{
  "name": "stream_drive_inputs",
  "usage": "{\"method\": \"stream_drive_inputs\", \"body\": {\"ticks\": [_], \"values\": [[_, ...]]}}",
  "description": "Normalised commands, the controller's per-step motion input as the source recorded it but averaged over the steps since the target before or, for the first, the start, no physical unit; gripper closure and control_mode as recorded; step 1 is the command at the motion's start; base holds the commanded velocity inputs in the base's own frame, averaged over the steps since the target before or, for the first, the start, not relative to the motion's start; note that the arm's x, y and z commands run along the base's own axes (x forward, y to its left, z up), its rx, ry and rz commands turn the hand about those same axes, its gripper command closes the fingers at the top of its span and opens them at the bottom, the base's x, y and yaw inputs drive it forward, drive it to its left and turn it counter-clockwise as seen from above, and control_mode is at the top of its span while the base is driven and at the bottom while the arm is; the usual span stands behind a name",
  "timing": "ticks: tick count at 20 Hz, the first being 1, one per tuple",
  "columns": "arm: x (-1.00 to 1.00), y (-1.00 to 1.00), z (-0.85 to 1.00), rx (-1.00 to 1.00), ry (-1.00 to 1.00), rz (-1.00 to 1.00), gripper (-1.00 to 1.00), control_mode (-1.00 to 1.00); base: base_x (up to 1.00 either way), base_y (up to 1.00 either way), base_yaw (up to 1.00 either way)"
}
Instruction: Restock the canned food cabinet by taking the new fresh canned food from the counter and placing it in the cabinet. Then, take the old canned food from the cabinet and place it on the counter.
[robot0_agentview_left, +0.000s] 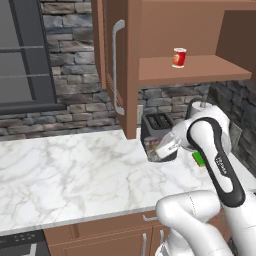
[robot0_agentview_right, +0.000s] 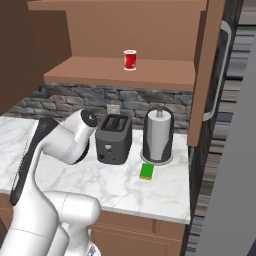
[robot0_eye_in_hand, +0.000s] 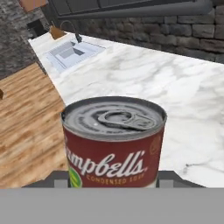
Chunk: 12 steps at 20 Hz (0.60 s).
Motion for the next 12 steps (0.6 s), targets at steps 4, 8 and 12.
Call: {"method": "stream_drive_inputs", "body": {"ticks": [4, 8, 12], "values": [[0.14, 0.99, -0.51, 0.08, 0.0, 0.0, 1.0, -1.0, 0.0, 0.0, 0.0], [0.31, 1.0, -0.42, 0.0, 0.0, 0.0, 1.0, -1.0, 0.0, 0.0, 0.0], [0.38, 0.78, -0.33, -0.06, 0.0, 0.0, 1.0, -1.0, 0.0, 0.0, 0.0]]}}
